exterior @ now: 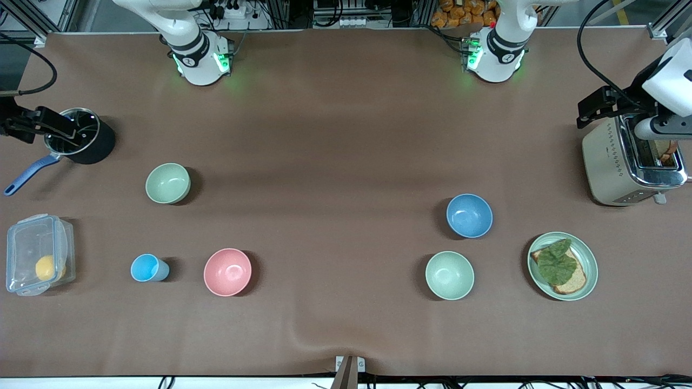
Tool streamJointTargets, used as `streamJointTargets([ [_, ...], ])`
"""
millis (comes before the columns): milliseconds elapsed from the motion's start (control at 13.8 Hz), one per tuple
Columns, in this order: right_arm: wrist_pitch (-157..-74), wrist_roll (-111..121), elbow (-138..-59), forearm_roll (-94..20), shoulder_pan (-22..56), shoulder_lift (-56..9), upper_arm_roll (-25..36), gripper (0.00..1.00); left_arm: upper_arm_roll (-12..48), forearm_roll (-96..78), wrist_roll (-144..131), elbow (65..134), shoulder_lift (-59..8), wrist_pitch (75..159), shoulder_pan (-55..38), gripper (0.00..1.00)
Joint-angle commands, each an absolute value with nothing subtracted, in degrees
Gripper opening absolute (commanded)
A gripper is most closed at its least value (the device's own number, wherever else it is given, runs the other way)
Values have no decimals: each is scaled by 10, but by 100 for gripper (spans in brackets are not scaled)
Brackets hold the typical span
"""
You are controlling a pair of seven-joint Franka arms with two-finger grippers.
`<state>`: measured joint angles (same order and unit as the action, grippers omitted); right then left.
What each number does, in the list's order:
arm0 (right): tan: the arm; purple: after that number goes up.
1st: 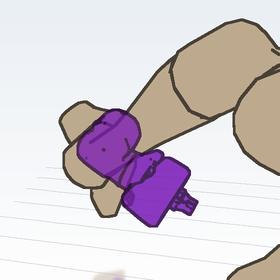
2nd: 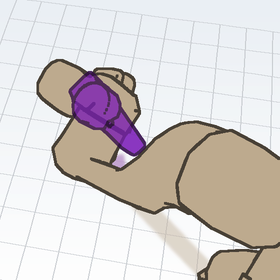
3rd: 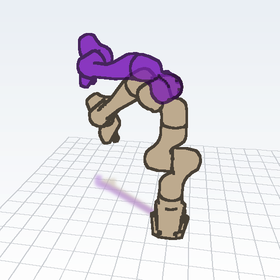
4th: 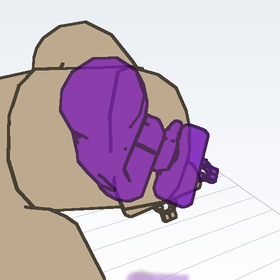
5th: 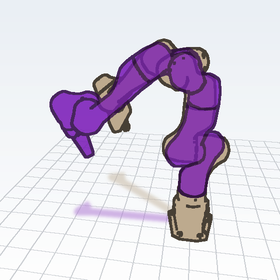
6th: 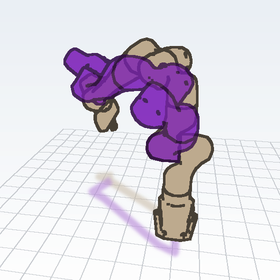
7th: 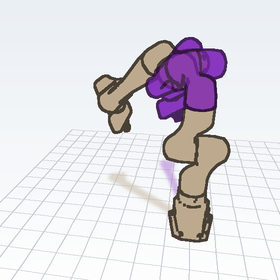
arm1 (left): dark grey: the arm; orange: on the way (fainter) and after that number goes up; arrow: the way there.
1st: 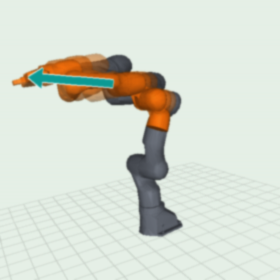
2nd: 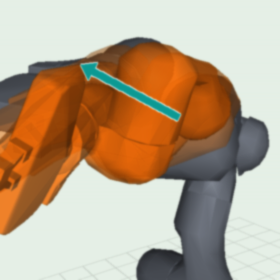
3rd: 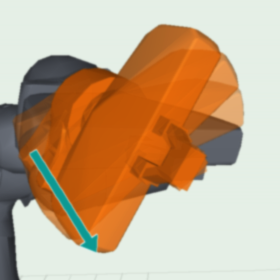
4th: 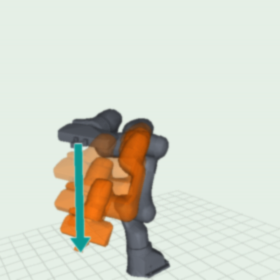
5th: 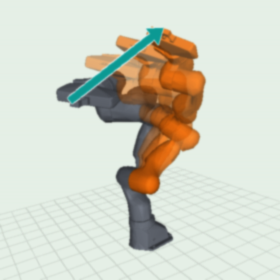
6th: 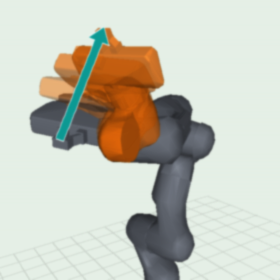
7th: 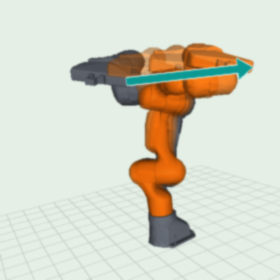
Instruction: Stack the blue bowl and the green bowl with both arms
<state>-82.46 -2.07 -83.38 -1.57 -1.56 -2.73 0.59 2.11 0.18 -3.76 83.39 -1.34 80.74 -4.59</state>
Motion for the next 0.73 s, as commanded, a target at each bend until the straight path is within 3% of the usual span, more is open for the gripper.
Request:
streamJointTargets([
  [0, -823, -19, -844, -5, -19, -13, 0, 100, 24, 7, -22, 824, -11, 807, -45, 100],
  [654, -824, -15, -849, -6, -22, -17, 1, 100, 25, 10, -26, 822, -16, 807, -46, 100],
])
